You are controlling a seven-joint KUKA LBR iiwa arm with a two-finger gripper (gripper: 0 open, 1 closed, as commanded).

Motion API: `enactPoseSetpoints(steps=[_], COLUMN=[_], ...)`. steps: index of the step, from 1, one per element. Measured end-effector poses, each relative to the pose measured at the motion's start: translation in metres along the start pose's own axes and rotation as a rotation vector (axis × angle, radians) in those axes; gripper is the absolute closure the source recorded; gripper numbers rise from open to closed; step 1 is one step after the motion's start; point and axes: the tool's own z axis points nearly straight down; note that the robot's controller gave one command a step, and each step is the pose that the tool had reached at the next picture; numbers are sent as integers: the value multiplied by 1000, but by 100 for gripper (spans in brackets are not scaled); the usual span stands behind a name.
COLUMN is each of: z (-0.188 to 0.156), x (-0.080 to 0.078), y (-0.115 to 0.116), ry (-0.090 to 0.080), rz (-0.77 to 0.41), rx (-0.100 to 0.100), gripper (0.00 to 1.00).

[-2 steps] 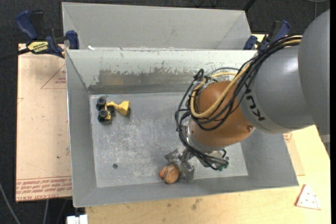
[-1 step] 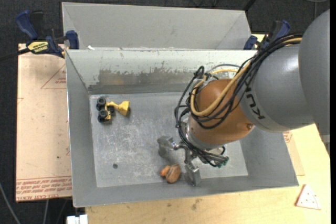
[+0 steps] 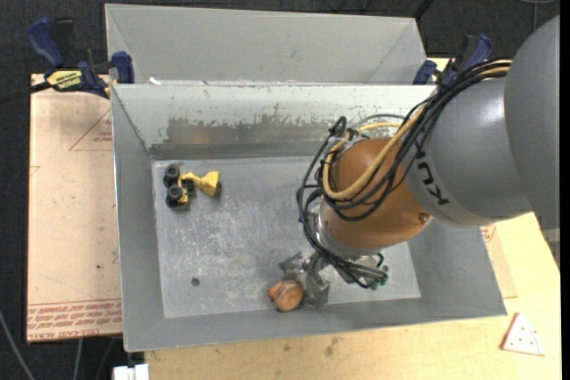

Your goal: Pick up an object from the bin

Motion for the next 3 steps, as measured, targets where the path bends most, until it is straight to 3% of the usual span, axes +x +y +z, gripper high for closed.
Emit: enactPoseSetpoints(steps=[1, 2, 3], z=[-3, -3, -1], x=[-5, -5, -17], y=[-2, -2, 11], ry=[-19, -19, -7], rz=[0, 0, -36], rx=[7, 7, 5], gripper=[0, 0, 0])
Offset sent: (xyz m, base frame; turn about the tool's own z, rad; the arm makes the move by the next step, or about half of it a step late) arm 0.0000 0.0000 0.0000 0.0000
